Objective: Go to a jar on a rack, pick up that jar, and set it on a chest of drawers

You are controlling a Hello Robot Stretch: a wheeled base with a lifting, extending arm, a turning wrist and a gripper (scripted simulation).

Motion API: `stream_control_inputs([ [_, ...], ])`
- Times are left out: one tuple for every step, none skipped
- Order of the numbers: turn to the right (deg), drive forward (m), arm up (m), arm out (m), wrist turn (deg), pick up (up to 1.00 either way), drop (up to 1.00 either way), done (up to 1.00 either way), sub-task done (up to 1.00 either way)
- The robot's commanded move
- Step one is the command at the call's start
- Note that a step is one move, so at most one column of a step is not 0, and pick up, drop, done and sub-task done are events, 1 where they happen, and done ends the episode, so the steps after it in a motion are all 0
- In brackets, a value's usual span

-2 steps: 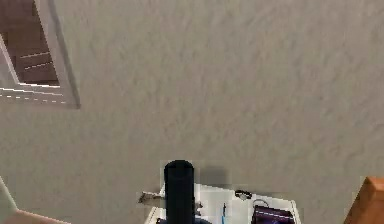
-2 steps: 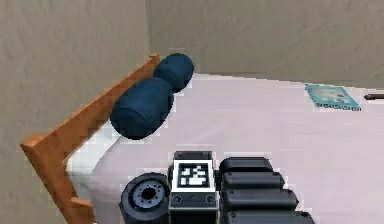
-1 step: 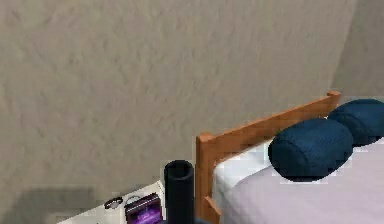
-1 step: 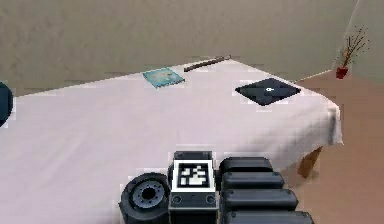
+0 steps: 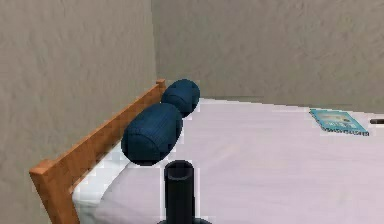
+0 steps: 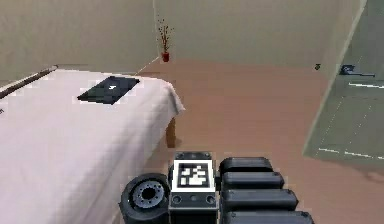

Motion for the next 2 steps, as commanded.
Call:
stream_control_inputs([
  [33.0,0.0,0.0,0.0,0.0,0.0,0.0,0.0,0.0],
  [-45.0,0.0,0.0,0.0,0.0,0.0,0.0,0.0,0.0],
])
